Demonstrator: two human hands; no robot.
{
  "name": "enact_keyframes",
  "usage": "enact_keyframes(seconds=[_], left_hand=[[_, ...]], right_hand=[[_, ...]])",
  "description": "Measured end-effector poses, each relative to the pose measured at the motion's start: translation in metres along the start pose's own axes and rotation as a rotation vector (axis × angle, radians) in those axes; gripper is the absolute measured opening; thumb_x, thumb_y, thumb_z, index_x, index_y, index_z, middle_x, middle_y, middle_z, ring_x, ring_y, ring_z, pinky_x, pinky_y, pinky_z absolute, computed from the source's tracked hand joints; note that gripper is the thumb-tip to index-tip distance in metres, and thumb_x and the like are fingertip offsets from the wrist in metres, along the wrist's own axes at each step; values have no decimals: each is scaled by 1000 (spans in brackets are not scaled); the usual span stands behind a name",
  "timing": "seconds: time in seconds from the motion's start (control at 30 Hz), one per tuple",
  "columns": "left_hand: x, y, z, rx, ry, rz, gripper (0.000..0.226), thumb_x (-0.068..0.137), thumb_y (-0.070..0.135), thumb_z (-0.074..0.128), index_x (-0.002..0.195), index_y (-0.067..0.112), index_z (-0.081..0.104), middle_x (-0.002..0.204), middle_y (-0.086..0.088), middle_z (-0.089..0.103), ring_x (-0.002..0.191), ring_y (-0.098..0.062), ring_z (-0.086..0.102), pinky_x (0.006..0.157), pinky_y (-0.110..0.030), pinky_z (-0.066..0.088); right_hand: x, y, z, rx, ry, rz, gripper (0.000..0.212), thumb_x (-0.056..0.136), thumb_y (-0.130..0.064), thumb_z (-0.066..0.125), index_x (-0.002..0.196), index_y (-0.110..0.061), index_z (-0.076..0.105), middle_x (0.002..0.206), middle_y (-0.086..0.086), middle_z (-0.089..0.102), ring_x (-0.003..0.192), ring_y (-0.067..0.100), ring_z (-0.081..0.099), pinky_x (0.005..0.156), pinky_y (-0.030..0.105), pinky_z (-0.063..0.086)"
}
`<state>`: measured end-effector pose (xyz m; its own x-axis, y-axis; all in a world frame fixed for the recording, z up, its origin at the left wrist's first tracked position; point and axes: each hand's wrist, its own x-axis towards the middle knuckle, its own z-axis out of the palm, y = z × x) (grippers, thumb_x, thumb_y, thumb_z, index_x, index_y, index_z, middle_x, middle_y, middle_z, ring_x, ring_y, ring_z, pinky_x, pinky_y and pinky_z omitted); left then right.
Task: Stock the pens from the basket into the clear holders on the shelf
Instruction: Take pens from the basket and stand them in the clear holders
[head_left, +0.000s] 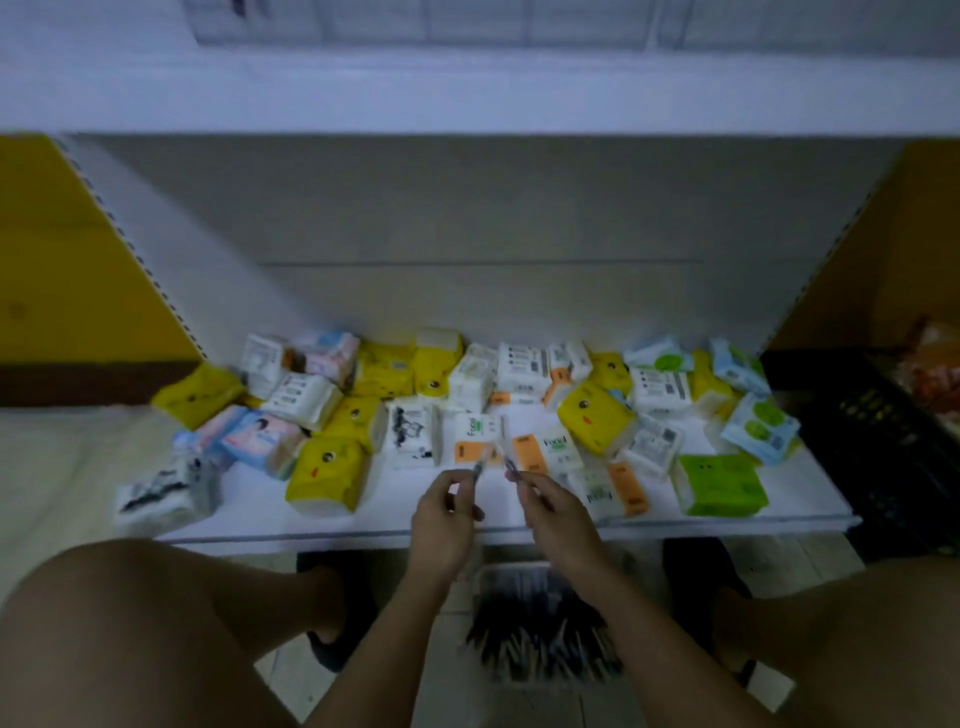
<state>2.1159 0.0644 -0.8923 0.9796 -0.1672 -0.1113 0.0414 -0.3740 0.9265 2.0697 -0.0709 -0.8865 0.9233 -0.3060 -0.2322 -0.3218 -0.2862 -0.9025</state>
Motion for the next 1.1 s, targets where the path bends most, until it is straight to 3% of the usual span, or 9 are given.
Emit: enact_keyframes(seconds=[0.1, 0.23, 0.37, 0.53, 0.6, 0.7, 0.83, 0.93, 1.1], left_hand=[[6, 28, -28, -53, 48, 101, 16, 101, 23, 44, 92, 32, 55, 71, 2, 65, 50, -2, 53, 54, -23, 41], [10, 71, -62, -130, 129, 198, 18, 101, 16, 42, 89, 16, 55, 84, -1, 65, 64, -11, 56, 62, -29, 45], [-3, 128, -99, -121, 230, 405, 22, 100, 24, 45, 82, 19, 56, 68, 3, 58, 60, -2, 53, 60, -16, 41], [-21, 192, -136, -138, 255, 596, 20, 98, 15, 50, 93, 32, 60, 64, -7, 63, 55, -8, 56, 54, -19, 44], [-27, 213, -150, -154, 250, 630, 21, 99, 12, 48, 97, 30, 58, 69, -10, 64, 51, -9, 54, 50, -18, 43], [-29, 239, -169, -146, 269, 640, 14, 99, 12, 49, 103, 17, 62, 66, -8, 59, 49, -9, 51, 46, -21, 43], [-22, 274, -194, -190, 311, 633, 12, 94, 15, 59, 103, 14, 66, 68, 4, 57, 52, -5, 50, 50, -23, 41], [-18, 297, -208, -217, 302, 646, 16, 90, 14, 64, 106, 14, 66, 71, 0, 60, 54, -7, 55, 48, -25, 47], [9, 326, -238, -116, 329, 740, 21, 89, 13, 65, 109, 7, 67, 82, -5, 71, 71, -9, 68, 72, -26, 58]], right_hand=[[-3, -46, 6, 123, -10, -142, 19, 102, -23, 46, 99, -25, 64, 58, -9, 52, 53, 5, 49, 56, 24, 41], [-9, -103, 10, 216, -2, -278, 22, 99, -8, 47, 91, -23, 62, 78, -5, 62, 67, 9, 56, 60, 22, 46], [-25, -166, 4, 248, 42, -500, 23, 101, -19, 47, 98, -37, 60, 68, -21, 60, 59, -4, 51, 56, 10, 37], [-44, -231, -1, 331, 58, -640, 21, 98, -22, 53, 84, -28, 67, 57, -12, 58, 52, 1, 49, 54, 23, 41], [-49, -252, -4, 365, 63, -663, 18, 96, -19, 58, 81, -23, 66, 63, -4, 63, 59, 9, 57, 59, 31, 49], [-50, -279, -13, 259, 124, -741, 19, 94, -29, 60, 78, -23, 67, 71, -2, 66, 68, 7, 61, 64, 24, 47], [-51, -315, -26, 211, 163, -824, 20, 93, -31, 61, 81, -18, 69, 63, -12, 61, 62, 2, 55, 59, 18, 42], [-47, -339, -34, 177, 177, -863, 14, 92, -29, 62, 81, -24, 68, 65, -16, 63, 64, 2, 58, 62, 20, 46], [-30, -384, -42, 92, 201, -923, 7, 91, -27, 63, 98, -28, 62, 82, -8, 64, 76, 9, 61, 68, 31, 56]])
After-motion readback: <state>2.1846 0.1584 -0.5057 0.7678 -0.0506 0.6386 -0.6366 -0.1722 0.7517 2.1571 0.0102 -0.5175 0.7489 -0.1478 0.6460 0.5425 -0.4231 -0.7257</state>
